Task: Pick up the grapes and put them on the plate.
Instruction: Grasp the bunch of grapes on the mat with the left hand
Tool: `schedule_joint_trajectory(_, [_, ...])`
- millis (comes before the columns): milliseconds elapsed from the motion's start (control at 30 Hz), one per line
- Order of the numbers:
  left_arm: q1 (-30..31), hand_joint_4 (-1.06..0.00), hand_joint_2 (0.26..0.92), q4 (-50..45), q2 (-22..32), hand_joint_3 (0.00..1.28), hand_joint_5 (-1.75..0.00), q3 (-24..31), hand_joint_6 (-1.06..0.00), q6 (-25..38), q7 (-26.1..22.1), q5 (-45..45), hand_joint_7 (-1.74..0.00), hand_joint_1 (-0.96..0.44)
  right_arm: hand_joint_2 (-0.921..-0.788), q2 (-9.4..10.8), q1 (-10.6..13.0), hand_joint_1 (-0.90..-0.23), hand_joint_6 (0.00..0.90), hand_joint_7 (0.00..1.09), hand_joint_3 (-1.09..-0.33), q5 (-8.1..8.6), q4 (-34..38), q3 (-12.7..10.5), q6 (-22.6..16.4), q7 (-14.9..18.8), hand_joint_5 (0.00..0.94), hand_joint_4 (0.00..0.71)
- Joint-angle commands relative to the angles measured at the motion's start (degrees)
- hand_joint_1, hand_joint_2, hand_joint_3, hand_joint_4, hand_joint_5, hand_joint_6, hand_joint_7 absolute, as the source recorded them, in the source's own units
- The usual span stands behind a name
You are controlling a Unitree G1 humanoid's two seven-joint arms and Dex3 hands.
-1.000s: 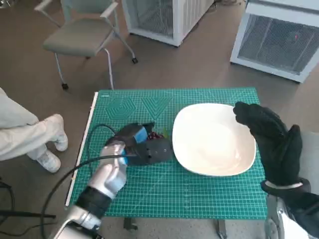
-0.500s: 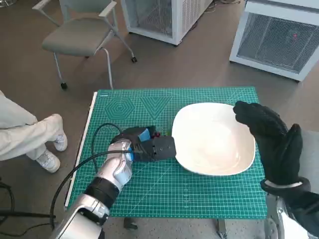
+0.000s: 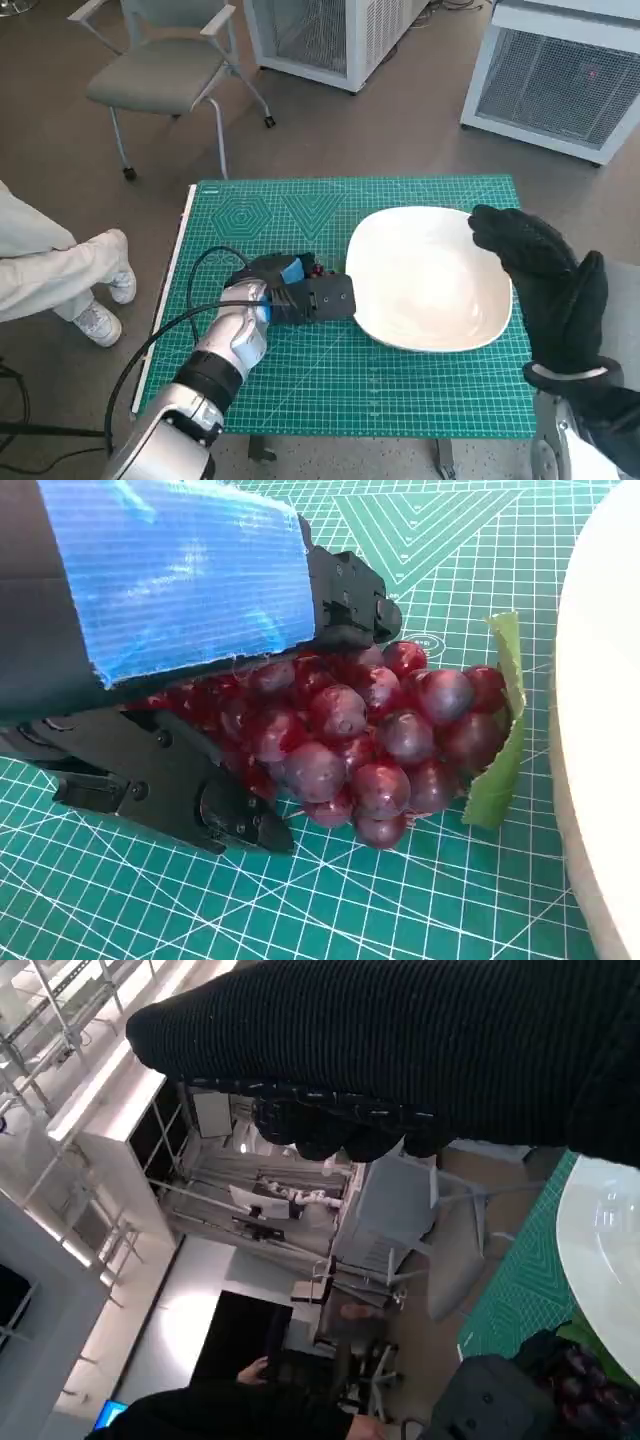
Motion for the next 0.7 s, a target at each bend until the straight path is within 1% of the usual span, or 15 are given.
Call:
schedule_joint_trajectory(33, [-0.60,-0.09,0.812,2.16,-1.02,0.01,-0.01,-0.92,-0.25,-0.59,0.35,-0.20,-0.01,-0.02,-0.921,-0.14,1.51,-0.506,0.139,0.90,-0.604,0.21,0.25,0.06,0.79,0.33,0.349,0.339])
schedule_joint_trajectory(233, [-1.09,-0.12,0.820,3.35,-1.18,0.01,-0.01,-1.17,-0.27,-1.41,0.88,-0.45,-0.01,0.03,-0.921,-0.18,1.41,-0.505,0.138,0.90,-0.604,0.09,0.29,0.04,0.89,0.20,0.350,0.338])
schedule_joint_trajectory(267, [-1.17,-0.13,0.822,3.59,-1.21,0.01,-0.02,-1.12,-0.28,-1.54,1.09,-0.54,-0.02,0.05,-0.921,-0.17,1.42,-0.505,0.138,0.90,-0.604,0.06,0.27,0.05,0.90,0.17,0.350,0.338])
schedule_joint_trajectory(333, [-1.35,-0.19,0.826,4.17,-1.28,0.01,-0.04,-0.98,-0.30,-1.86,1.71,-0.71,-0.02,0.08,-0.921,-0.17,1.44,-0.505,0.138,0.90,-0.604,0.00,0.20,0.07,0.92,0.13,0.351,0.338])
schedule_joint_trajectory(367, [-1.41,-0.26,0.835,4.53,-1.33,0.02,-0.15,-0.93,-0.33,-2.05,2.18,-0.76,-0.03,0.11,-0.921,-0.16,1.46,-0.505,0.138,0.90,-0.604,-0.02,0.16,0.08,0.93,0.11,0.351,0.338])
schedule_joint_trajectory(433, [-1.43,-0.44,0.865,5.14,-1.46,0.03,-0.52,-0.97,-0.40,-2.47,3.52,-0.68,-0.05,0.21,-0.921,-0.18,1.49,-0.504,0.138,0.90,-0.604,-0.04,0.10,0.08,0.93,0.10,0.351,0.338])
schedule_joint_trajectory(467, [-1.38,-0.54,0.882,5.34,-1.53,0.03,-0.75,-1.08,-0.44,-2.66,4.35,-0.54,-0.07,0.27,-0.921,-0.19,1.48,-0.504,0.138,0.90,-0.605,-0.05,0.10,0.07,0.93,0.10,0.352,0.337])
schedule_joint_trajectory(500, [-1.28,-0.58,0.887,5.49,-1.61,0.05,-0.89,-1.24,-0.47,-2.83,5.26,-0.36,-0.08,0.30,-0.921,-0.21,1.46,-0.504,0.138,0.90,-0.605,-0.05,0.11,0.06,0.92,0.11,0.352,0.337])
schedule_joint_trajectory(533, [-1.11,-0.60,0.868,5.51,-1.67,0.12,-1.01,-1.43,-0.50,-3.02,6.30,-0.14,-0.09,0.32,-0.921,-0.23,1.42,-0.503,0.138,0.90,-0.605,-0.03,0.16,0.05,0.92,0.14,0.352,0.337])
schedule_joint_trajectory(567, [-0.89,-0.58,0.837,5.44,-1.72,0.23,-1.15,-1.64,-0.53,-3.22,7.43,0.09,-0.10,0.34,-0.921,-0.25,1.37,-0.503,0.137,0.90,-0.605,0.00,0.22,0.02,0.92,0.17,0.352,0.337])
schedule_joint_trajectory(633, [-0.48,-0.49,0.758,5.22,-1.77,0.51,-1.42,-2.02,-0.57,-3.62,9.36,0.42,-0.11,0.36,-0.921,-0.29,1.28,-0.503,0.137,0.91,-0.605,0.07,0.36,-0.03,0.91,0.25,0.353,0.337])
schedule_joint_trajectory(667, [-0.38,-0.44,0.734,5.21,-1.79,0.61,-1.53,-2.16,-0.58,-3.75,9.93,0.47,-0.11,0.37,-0.921,-0.30,1.26,-0.503,0.137,0.91,-0.605,0.09,0.40,-0.04,0.90,0.27,0.353,0.337])
schedule_joint_trajectory(700, [-0.27,-0.41,0.719,5.19,-1.79,0.68,-1.59,-2.29,-0.59,-3.88,10.54,0.49,-0.12,0.37,-0.921,-0.32,1.23,-0.503,0.137,0.91,-0.605,0.11,0.45,-0.06,0.90,0.29,0.353,0.336])
